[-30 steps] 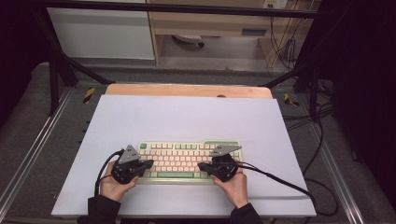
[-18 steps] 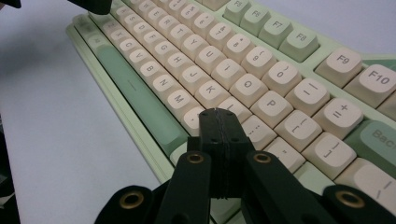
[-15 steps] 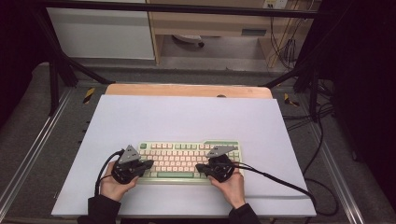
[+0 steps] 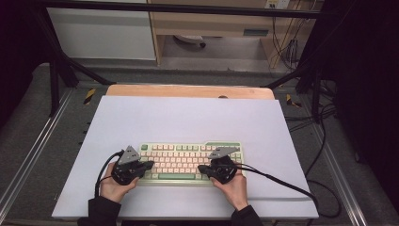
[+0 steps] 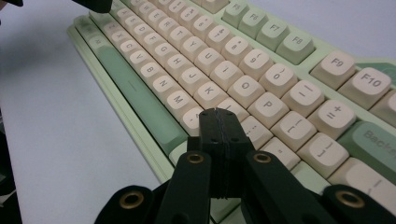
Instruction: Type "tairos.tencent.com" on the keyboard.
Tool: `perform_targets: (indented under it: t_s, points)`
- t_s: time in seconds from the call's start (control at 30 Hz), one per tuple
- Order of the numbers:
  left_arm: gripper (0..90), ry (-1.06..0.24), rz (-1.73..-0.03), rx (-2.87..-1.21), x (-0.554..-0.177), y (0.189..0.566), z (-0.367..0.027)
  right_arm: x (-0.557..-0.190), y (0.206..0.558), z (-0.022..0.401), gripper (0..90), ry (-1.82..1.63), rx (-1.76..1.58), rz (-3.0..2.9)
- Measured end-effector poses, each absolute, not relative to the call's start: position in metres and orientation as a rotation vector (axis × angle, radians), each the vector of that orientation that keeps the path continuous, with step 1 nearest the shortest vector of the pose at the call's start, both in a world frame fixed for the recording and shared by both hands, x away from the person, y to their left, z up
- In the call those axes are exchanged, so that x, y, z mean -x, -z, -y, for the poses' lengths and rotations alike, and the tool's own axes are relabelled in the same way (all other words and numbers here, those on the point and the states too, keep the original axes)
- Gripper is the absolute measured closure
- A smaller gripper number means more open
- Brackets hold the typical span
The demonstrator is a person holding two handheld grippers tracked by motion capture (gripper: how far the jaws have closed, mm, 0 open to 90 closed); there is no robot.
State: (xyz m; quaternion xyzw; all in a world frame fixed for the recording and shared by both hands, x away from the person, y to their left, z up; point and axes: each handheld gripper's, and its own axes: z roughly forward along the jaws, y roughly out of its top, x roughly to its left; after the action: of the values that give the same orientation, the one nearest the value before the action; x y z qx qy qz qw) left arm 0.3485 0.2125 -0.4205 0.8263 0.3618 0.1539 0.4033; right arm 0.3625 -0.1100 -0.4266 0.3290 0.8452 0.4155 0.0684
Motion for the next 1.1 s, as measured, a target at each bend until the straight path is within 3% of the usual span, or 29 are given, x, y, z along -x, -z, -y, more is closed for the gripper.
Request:
perform_targets:
  t_s: [1.1]
  points:
    - [89.4,-0.363,-0.85,-2.13,-0.349,0.424,-0.182,-0.361,0.418,0.129,90.0,-1.26,-1.024,-2.507]
